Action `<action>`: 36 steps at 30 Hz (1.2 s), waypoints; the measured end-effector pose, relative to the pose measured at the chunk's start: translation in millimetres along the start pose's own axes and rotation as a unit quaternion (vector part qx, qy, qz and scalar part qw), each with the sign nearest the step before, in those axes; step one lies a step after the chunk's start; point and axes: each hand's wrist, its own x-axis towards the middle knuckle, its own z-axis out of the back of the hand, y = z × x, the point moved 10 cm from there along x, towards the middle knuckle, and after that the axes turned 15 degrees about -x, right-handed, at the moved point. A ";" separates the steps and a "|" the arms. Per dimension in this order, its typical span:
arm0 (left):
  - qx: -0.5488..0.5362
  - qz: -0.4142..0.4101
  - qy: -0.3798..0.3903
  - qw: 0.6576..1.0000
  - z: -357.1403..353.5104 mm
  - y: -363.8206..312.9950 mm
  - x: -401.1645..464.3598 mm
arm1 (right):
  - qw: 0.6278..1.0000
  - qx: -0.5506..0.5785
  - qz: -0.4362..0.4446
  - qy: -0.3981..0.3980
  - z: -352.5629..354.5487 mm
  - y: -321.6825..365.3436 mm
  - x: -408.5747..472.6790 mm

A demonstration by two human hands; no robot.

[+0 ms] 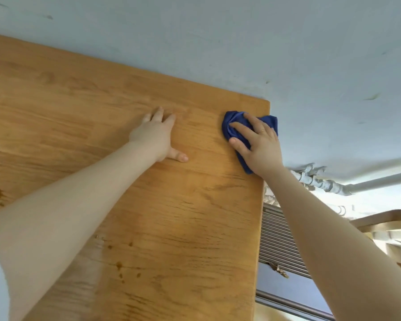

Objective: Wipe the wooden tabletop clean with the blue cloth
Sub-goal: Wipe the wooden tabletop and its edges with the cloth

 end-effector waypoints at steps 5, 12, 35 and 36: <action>-0.029 0.008 -0.042 0.999 -2.9 6.8 -14.8 | 0.998 0.033 0.046 -0.005 5.0 43.6 -83.1; -0.035 -0.101 -0.037 0.994 -1.4 -2.7 -65.0 | 0.997 -0.026 0.071 -0.014 14.0 45.7 -71.3; 0.040 -0.090 0.022 0.995 -39.5 57.9 -107.4 | 0.992 -0.092 -0.090 -0.019 5.8 66.3 -80.6; 0.037 -0.089 0.021 0.995 -40.1 58.9 -107.4 | 0.993 -0.085 -0.071 -0.041 6.5 81.6 -92.6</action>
